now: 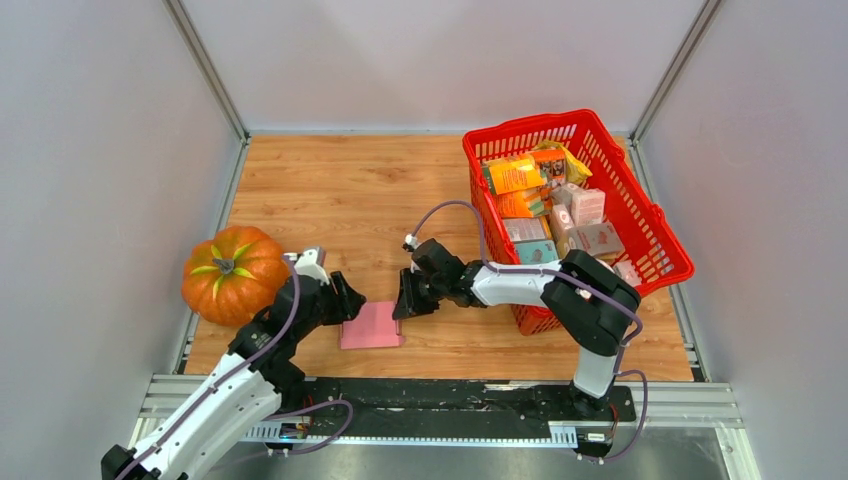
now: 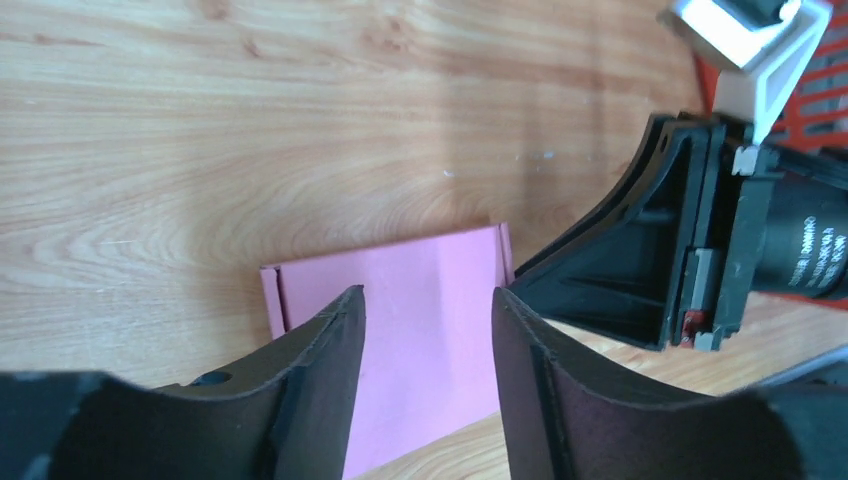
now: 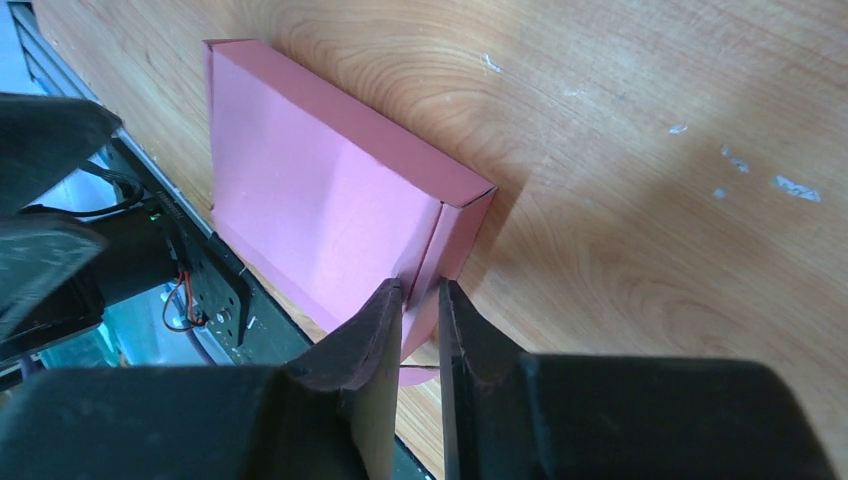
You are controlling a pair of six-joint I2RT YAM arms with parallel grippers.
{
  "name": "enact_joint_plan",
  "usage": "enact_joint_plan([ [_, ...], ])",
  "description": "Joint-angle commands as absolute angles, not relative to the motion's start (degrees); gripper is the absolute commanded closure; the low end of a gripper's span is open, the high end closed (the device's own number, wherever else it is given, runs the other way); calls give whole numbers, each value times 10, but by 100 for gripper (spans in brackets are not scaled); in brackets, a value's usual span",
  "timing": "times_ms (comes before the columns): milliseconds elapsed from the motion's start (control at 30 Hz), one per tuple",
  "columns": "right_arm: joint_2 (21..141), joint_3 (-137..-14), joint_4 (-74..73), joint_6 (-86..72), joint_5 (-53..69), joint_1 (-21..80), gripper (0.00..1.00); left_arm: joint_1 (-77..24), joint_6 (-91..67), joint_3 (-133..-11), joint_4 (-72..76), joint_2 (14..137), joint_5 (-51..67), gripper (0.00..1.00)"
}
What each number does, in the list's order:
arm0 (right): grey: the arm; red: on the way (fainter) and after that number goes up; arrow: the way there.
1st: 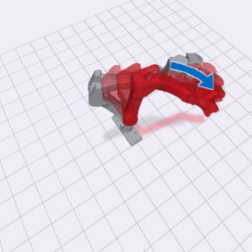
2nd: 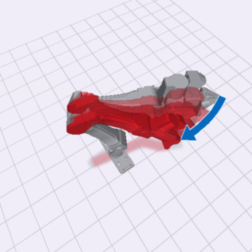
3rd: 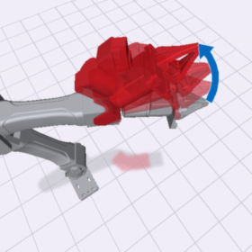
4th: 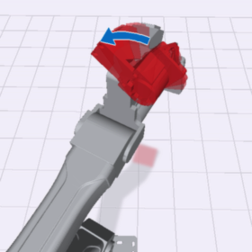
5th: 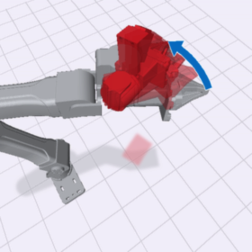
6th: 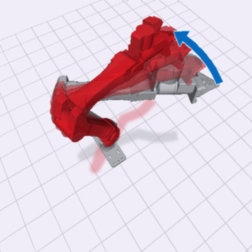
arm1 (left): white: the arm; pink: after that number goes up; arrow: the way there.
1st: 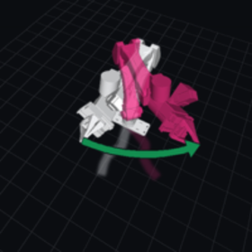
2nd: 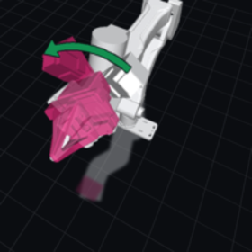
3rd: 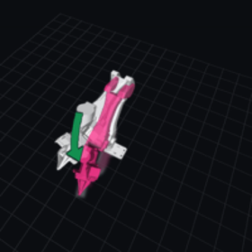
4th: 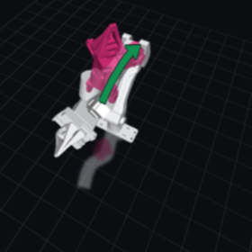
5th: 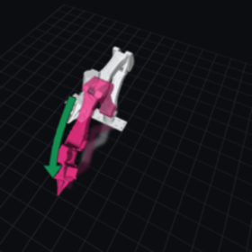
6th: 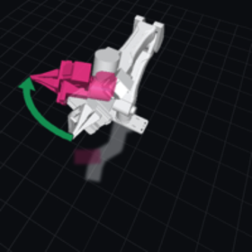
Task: Fold the paper box
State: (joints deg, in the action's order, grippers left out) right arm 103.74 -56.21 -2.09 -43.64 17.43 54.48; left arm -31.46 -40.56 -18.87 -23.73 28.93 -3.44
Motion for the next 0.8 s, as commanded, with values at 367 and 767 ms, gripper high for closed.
enact_joint_plan([
  [367, 1030, -495, 52, -461, 182, 511, 84, -304, -534, -179, -373, 234, -143, 30],
  [767, 1027, -475, 68, -466, 186, 490, 86, -304, -550, -108, -325, 91, -74, 24],
])
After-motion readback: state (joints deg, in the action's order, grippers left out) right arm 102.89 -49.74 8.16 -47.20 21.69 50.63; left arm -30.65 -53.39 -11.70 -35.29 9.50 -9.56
